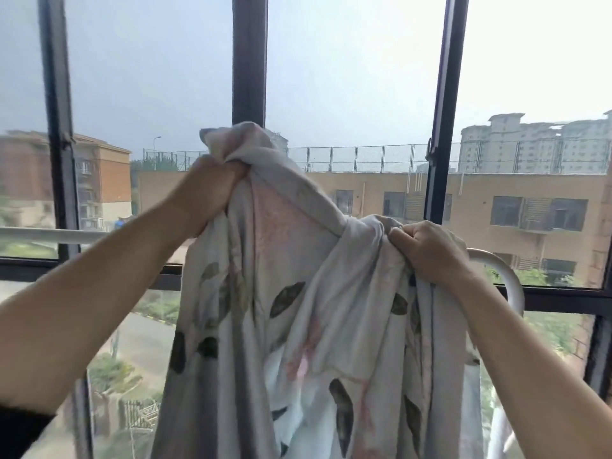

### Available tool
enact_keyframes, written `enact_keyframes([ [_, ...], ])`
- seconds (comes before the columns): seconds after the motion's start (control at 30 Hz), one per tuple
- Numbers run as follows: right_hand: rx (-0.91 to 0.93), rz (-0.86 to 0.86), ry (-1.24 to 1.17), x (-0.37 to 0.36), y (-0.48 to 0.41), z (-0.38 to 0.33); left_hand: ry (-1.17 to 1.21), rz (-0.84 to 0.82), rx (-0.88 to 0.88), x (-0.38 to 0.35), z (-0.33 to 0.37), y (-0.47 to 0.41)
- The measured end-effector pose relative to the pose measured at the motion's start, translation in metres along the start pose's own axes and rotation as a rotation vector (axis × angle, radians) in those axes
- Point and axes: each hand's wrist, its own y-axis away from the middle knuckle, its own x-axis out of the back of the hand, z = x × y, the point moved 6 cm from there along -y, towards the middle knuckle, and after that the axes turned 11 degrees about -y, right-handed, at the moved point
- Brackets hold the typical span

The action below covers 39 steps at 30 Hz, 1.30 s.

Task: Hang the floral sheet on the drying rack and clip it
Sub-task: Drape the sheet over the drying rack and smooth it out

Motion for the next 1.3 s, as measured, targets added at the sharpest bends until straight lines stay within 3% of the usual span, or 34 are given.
enact_keyframes([
  [0.1, 0.003, 0.009, 0.012, 0.002, 0.001, 0.004, -0.328, 0.052, -0.157, -0.014, 0.013, -0.027],
  [0.17, 0.007, 0.013, 0.026, 0.003, 0.002, 0.004, -0.486, -0.072, -0.185, -0.041, -0.004, -0.036],
  [0.27, 0.015, 0.016, 0.047, 0.001, 0.003, 0.001, -0.673, -0.392, 0.076, -0.073, -0.051, -0.034],
  [0.33, 0.007, 0.024, 0.057, 0.000, 0.003, -0.002, -0.704, -0.426, 0.178, -0.071, -0.059, -0.032],
  [0.4, -0.007, 0.022, 0.063, 0.000, 0.002, -0.005, -0.718, -0.323, 0.128, -0.062, -0.050, -0.032],
  [0.53, -0.018, 0.044, 0.075, -0.001, 0.000, -0.005, -0.761, 0.116, -0.129, -0.031, -0.030, -0.010],
  [0.63, -0.025, 0.052, 0.078, -0.001, -0.001, -0.002, -0.691, 0.264, -0.266, -0.013, -0.026, 0.023],
  [0.93, -0.048, 0.048, 0.078, -0.003, -0.002, -0.005, -0.689, 0.127, -0.255, -0.025, -0.053, 0.047],
  [1.07, -0.038, 0.066, 0.087, -0.001, 0.002, -0.006, -0.613, 0.030, -0.345, -0.066, -0.034, 0.046],
  [1.3, 0.010, 0.080, 0.075, 0.004, 0.006, -0.006, -0.406, 0.225, -0.284, -0.072, -0.047, 0.073],
])
